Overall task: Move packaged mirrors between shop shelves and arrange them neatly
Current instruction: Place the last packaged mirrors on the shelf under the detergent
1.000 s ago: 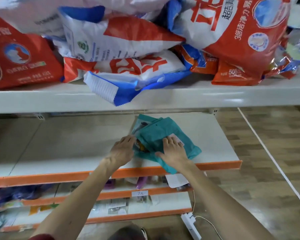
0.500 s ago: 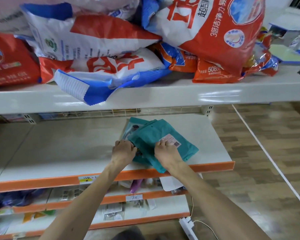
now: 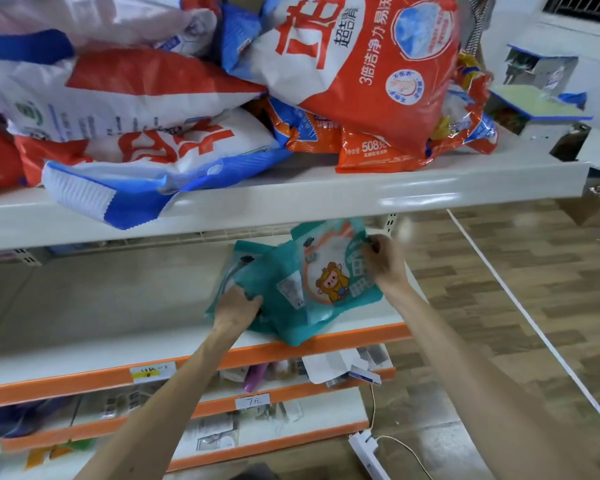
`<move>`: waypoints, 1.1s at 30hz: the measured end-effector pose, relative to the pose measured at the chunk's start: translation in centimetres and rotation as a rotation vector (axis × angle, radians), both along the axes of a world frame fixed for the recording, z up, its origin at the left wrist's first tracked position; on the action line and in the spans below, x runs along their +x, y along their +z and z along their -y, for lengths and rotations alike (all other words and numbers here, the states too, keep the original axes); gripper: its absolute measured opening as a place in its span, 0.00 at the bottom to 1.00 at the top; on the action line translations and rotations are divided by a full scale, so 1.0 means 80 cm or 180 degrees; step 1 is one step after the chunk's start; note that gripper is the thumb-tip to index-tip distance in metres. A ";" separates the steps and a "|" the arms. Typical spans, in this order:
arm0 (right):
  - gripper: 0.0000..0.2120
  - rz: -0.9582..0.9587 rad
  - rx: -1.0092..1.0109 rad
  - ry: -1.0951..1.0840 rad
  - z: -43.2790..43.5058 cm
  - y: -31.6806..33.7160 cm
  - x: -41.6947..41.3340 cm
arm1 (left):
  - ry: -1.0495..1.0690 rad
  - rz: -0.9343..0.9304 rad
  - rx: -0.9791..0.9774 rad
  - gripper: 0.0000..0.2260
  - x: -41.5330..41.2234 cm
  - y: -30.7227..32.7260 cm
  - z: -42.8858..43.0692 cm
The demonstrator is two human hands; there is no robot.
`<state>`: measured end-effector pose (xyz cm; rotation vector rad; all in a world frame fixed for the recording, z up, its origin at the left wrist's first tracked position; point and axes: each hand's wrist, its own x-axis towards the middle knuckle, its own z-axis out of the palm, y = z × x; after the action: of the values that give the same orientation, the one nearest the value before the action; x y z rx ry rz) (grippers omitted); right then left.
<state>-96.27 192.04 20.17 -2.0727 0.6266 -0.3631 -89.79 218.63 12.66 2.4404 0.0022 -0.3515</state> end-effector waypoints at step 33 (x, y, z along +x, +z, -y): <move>0.11 -0.0744 0.0754 -0.0541 0.041 -0.086 -0.006 | -0.0580 0.1662 0.0595 0.09 0.005 0.113 0.005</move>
<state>-96.76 188.74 13.27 -1.8530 0.9436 -0.1343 -89.41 218.21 21.73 2.6544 -0.4315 0.2265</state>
